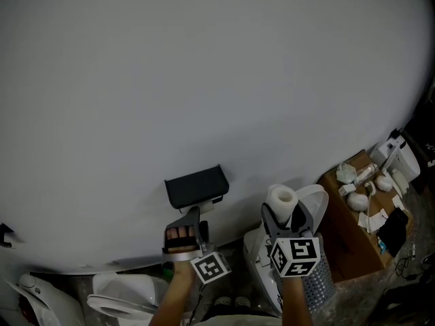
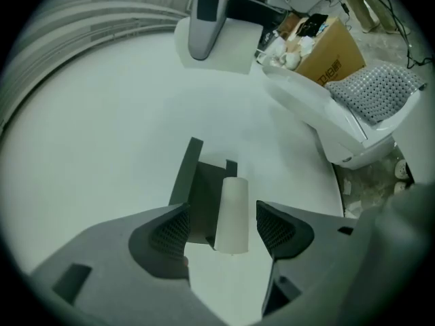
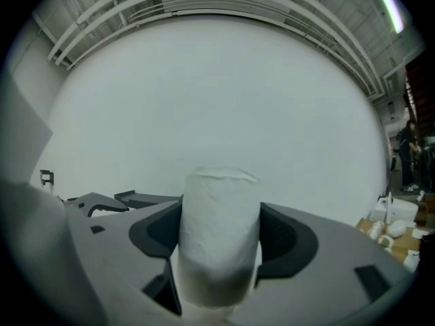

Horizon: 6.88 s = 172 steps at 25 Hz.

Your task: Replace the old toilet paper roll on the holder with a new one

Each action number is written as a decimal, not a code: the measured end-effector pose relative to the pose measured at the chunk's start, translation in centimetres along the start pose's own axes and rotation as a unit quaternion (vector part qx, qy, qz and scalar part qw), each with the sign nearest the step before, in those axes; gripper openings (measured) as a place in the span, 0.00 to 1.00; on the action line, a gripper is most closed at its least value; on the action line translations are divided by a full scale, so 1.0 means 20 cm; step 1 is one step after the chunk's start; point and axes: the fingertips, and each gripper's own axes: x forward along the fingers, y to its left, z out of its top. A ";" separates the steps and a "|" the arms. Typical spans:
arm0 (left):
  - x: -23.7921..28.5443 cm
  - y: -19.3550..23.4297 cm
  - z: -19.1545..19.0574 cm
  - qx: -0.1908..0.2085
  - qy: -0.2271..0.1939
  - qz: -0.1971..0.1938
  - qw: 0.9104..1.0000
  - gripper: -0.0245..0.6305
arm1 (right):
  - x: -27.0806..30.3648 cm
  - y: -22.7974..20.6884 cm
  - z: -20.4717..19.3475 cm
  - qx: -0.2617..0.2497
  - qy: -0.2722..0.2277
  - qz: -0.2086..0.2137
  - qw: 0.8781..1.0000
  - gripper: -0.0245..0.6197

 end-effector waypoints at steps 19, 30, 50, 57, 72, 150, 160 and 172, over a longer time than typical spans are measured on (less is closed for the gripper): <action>0.27 -0.05 -0.05 0.042 0.046 0.002 0.998 0.35 | 0.04 -0.18 -0.04 -0.001 0.012 -0.030 0.999 0.53; 0.35 -0.05 0.25 0.042 -0.001 0.006 0.999 0.35 | 0.03 -0.28 -0.06 -0.005 0.019 -0.040 0.999 0.53; 0.07 0.06 0.70 -0.186 -0.185 -0.060 0.963 0.34 | -0.05 -0.40 -0.08 -0.007 0.024 -0.058 0.998 0.53; -0.15 0.28 0.49 -0.328 -0.237 -0.043 0.913 0.34 | 0.02 -0.20 -0.08 -0.009 0.025 -0.012 1.000 0.53; -0.34 0.52 -0.37 -0.605 -0.193 0.049 0.771 0.35 | 0.13 0.17 -0.15 -0.012 0.036 0.063 0.997 0.53; -0.85 0.44 -1.00 -0.619 -0.086 0.134 0.769 0.35 | 0.52 1.14 -0.61 -0.727 -0.082 0.146 0.665 0.55; -0.81 0.48 -0.91 -0.624 -0.101 0.132 0.763 0.35 | 0.24 1.12 -0.40 -0.551 -0.081 0.182 0.810 0.58; -0.69 0.64 -0.77 -0.633 -0.136 0.128 0.751 0.35 | 0.10 0.66 0.10 -0.128 -0.064 0.124 0.982 0.17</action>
